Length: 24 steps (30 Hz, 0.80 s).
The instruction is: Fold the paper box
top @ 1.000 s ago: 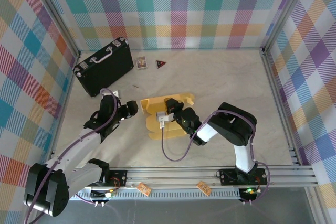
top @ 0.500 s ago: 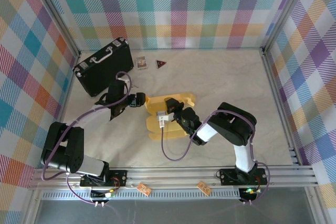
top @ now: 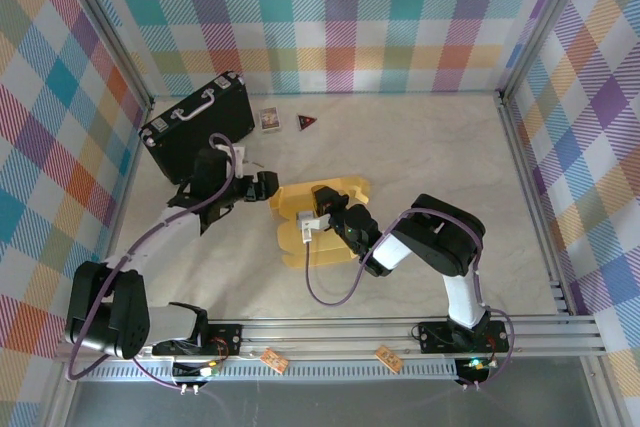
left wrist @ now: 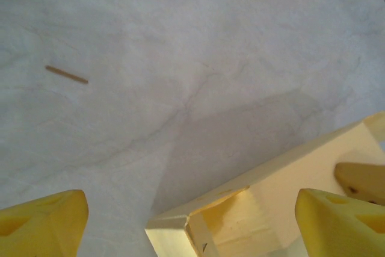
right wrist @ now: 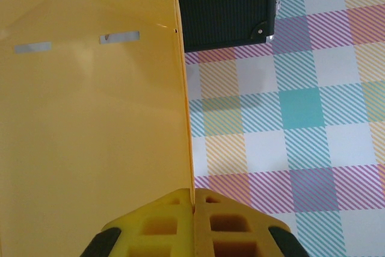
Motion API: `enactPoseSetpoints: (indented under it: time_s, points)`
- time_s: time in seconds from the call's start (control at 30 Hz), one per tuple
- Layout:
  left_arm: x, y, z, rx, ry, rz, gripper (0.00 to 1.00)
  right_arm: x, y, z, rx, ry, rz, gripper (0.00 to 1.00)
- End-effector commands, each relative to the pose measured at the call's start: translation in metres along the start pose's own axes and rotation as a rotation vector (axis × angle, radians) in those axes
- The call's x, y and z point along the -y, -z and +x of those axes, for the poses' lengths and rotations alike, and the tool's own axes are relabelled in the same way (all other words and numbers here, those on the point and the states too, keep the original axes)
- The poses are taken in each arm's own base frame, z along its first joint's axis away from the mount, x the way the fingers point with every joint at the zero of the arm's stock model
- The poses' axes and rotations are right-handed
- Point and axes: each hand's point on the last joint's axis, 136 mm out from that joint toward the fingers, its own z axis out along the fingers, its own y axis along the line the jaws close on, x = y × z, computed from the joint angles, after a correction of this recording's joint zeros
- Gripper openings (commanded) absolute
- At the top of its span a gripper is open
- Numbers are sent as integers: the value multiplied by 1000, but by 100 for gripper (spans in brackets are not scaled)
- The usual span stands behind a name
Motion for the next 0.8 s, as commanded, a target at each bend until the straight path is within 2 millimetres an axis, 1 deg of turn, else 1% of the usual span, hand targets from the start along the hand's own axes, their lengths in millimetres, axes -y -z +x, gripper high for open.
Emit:
enactPoseSetpoints:
  time_s: [0.0,0.1,0.17,0.23,0.3,0.33,0.37,0.43,0.57,0.63,0.77]
  points:
    - [-9,-6,18,-102,15,-30,87,-5,-3,-2,9,-44,-4,0]
    - [-6,-19,34,-157,44,17,85,-5,-2,-1,6,-49,-4,0]
    - [1,-23,36,-163,52,69,83,-6,-3,-2,8,-49,-7,0]
    - [15,-21,30,-135,51,144,81,-7,-3,-2,8,-49,-9,0]
    - [27,-16,24,-101,39,211,82,-9,-3,-2,8,-50,-12,0]
    - [29,-15,22,-89,36,226,83,-9,-3,-1,7,-51,-12,0]
    - [30,-16,21,-86,39,227,84,-9,-3,-2,8,-51,-12,0]
    - [31,-20,25,-119,47,238,83,-9,-3,-2,7,-51,-12,0]
    - [39,-27,38,-179,98,308,80,-8,-4,-1,6,-53,-11,0]
    - [41,-26,41,-187,113,317,78,-9,-4,0,4,-53,-12,0]
    - [46,-21,49,-200,104,311,78,-9,-5,-1,4,-53,-11,0]
